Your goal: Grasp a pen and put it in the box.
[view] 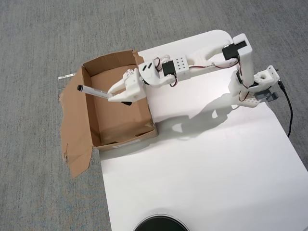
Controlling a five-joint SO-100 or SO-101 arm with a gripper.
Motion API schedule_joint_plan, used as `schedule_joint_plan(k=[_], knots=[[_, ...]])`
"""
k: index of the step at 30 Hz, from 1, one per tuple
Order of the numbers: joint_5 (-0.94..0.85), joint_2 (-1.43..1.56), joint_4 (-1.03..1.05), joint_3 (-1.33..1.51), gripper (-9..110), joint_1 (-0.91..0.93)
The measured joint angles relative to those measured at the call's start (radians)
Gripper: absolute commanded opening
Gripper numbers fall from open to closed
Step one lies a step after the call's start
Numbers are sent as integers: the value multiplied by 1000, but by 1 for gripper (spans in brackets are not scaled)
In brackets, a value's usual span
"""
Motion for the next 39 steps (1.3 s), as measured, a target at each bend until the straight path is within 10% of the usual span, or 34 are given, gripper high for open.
schedule_joint_plan(k=[39], knots=[[3, -156, 2, 0, 19, -64]])
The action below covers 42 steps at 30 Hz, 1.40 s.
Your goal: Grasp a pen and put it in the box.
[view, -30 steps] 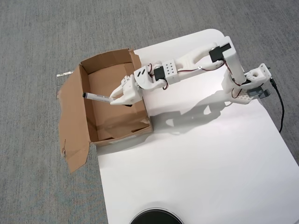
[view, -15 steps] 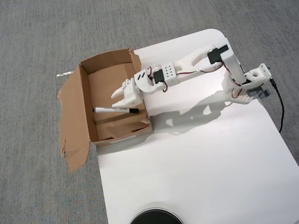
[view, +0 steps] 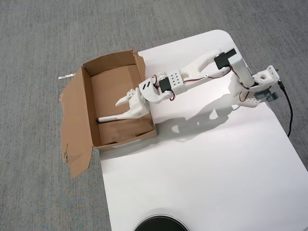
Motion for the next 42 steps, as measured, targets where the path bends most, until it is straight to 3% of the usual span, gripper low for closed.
schedule_joint_plan(k=[13, 29, 42], knots=[[0, 196, 2, 26, 19, -60], [0, 1054, 3, 884, 19, -49], [0, 1552, 3, 1279, 19, -49]])
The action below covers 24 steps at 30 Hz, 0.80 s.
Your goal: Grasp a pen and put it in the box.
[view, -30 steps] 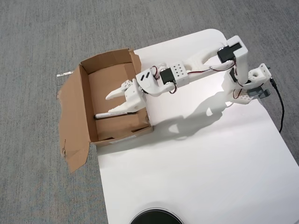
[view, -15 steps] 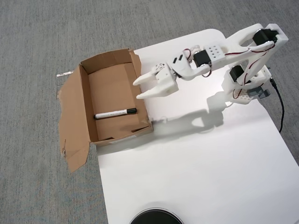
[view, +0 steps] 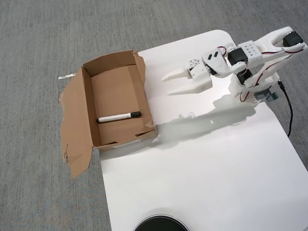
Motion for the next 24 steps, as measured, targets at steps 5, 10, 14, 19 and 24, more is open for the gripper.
schedule_joint_plan(k=[5, 10, 14, 19, 24], knots=[[0, 135, 0, 109, 19, 0], [0, 356, 0, 279, 19, 0], [-5, 509, 0, 397, 19, 0], [-5, 612, 0, 503, 19, 0], [-5, 713, 0, 569, 19, 2]])
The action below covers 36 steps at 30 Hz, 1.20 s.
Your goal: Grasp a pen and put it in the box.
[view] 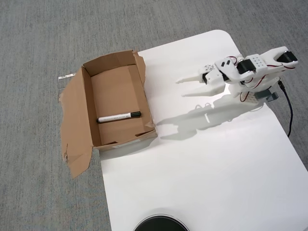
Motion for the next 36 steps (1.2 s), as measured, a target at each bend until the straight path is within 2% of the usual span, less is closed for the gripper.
schedule_joint_plan(k=[8, 12, 17, 28, 36], knots=[[3, 37, 23, 6, 19, 6], [5, 46, 133, 8, 19, 6], [5, 51, 400, 8, 19, 5], [94, 51, 627, 8, 19, 21], [179, 51, 719, 8, 19, 25]])
